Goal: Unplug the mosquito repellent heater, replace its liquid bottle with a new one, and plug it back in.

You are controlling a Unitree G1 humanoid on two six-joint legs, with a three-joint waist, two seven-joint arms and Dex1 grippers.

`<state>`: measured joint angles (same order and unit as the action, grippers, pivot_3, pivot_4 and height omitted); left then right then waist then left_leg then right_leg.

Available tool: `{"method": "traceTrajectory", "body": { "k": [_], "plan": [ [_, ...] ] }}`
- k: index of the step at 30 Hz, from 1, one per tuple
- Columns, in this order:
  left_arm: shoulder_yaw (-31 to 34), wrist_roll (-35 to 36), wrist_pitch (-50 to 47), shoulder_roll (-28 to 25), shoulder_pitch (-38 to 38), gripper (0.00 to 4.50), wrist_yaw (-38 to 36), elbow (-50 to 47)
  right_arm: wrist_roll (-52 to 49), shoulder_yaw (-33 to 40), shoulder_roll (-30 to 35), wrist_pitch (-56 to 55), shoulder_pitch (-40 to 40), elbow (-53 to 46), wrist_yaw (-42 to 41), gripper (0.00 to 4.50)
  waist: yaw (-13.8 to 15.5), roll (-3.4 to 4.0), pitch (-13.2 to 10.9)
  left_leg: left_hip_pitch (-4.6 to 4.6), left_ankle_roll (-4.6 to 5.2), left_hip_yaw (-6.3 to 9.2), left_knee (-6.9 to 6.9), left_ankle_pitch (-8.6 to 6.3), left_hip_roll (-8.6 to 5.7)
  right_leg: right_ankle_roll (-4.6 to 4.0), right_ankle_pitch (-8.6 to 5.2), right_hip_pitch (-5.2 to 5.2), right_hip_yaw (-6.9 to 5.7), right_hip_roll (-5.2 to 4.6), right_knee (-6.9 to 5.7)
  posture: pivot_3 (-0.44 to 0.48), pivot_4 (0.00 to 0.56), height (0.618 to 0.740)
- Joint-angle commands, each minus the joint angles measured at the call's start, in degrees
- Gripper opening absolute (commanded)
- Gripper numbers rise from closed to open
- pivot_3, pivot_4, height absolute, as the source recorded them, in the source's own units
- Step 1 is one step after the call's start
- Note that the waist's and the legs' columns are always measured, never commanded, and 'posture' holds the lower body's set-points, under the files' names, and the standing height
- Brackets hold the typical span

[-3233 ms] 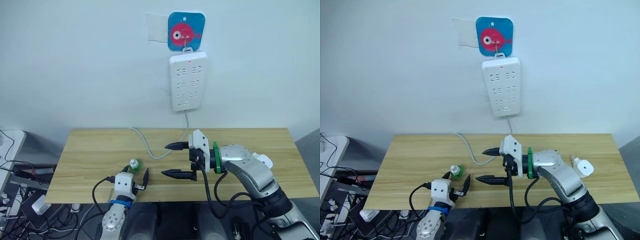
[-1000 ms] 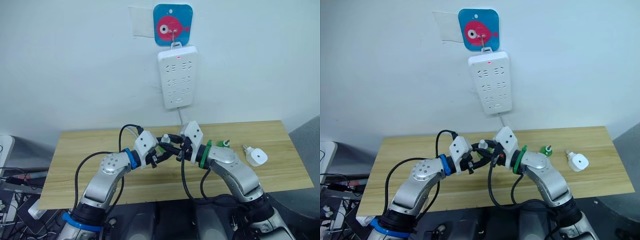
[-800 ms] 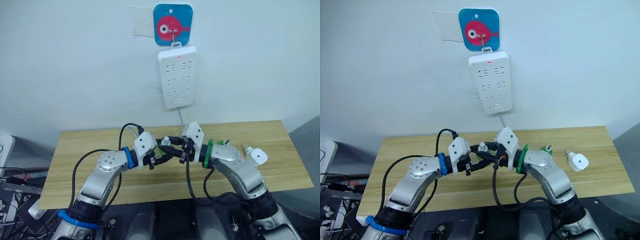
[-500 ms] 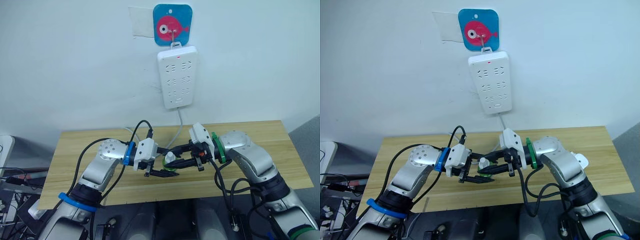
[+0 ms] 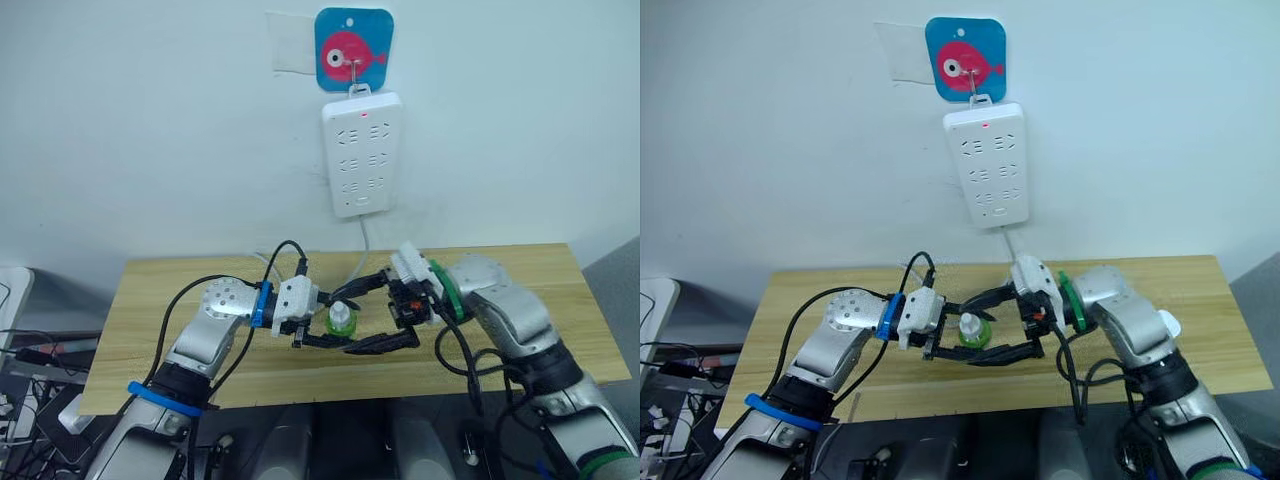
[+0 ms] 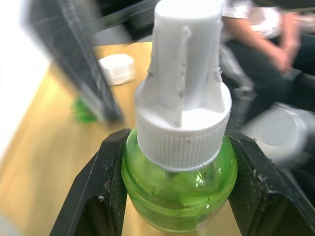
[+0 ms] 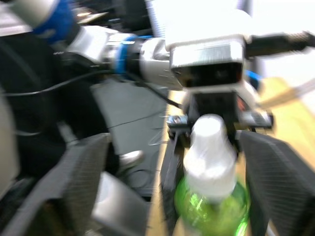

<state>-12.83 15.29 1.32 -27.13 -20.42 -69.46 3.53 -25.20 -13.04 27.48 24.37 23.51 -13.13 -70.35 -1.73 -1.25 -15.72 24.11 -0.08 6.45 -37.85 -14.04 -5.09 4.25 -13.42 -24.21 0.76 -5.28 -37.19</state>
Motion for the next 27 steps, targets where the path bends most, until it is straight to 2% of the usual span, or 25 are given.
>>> {"method": "traceTrajectory", "body": {
  "k": [1,5,8,17,20,27],
  "plan": [
    [2.06,-0.43,-2.82,0.74,2.93,2.27,6.74,-5.38,2.35,1.73,-1.38,0.14,-3.35,-6.69,9.58,4.47,-0.34,0.0,0.0,0.0,0.0,-0.03,0.0,0.0,0.01,0.0,0.0,-0.02,0.03,0.01,-0.03,-0.058,0.246,0.74],
    [2.78,-1.44,-5.8,2.09,5.13,2.27,13.38,-8.47,6.72,0.6,-6.11,1.54,-4.91,-9.29,21.82,4.47,-0.42,0.01,0.01,-0.07,-0.02,-0.07,0.0,0.02,0.04,-0.04,0.02,-0.05,0.09,0.03,-0.23,-0.061,0.243,0.74],
    [3.16,-1.7,-7.52,2.95,5.58,2.27,16.58,-9.51,8.39,-0.64,-8.8,2.19,-5.24,-10.09,26.69,4.47,-0.05,-0.01,0.03,-0.08,-0.04,-0.04,-0.02,0.03,0.03,-0.04,0.02,-0.05,0.06,0.06,-0.33,-0.066,0.241,0.74],
    [3.29,-0.6,-9.16,3.55,3.87,2.27,18.76,-9.61,11.8,-3.41,-11.13,0.5,-6.6,-9.54,32.56,4.47,-0.12,0.0,0.06,-0.08,-0.17,-0.06,-0.02,0.1,-0.1,-0.04,0.02,-0.05,0.07,0.1,-0.35,-0.071,0.227,0.74],
    [2.97,-0.43,-9.12,3.58,3.68,2.27,18.3,-9.63,11.46,-3.12,-11.77,0.17,-6.62,-9.02,33.04,3.84,-0.14,0.0,0.08,-0.1,-0.17,-0.06,-0.02,0.11,-0.08,-0.04,0.02,-0.06,0.07,0.11,-0.38,-0.071,0.223,0.74],
    [2.35,-0.57,-9.01,3.78,3.76,2.27,18.04,-10.05,10.82,-3.19,-11.25,-0.18,-7.03,-9.21,32.01,1.31,-0.14,0.0,0.15,-0.1,-0.18,-0.08,-0.03,0.11,-0.09,-0.04,0.02,-0.06,0.07,0.15,-0.39,-0.071,0.219,0.74]
  ]
}}
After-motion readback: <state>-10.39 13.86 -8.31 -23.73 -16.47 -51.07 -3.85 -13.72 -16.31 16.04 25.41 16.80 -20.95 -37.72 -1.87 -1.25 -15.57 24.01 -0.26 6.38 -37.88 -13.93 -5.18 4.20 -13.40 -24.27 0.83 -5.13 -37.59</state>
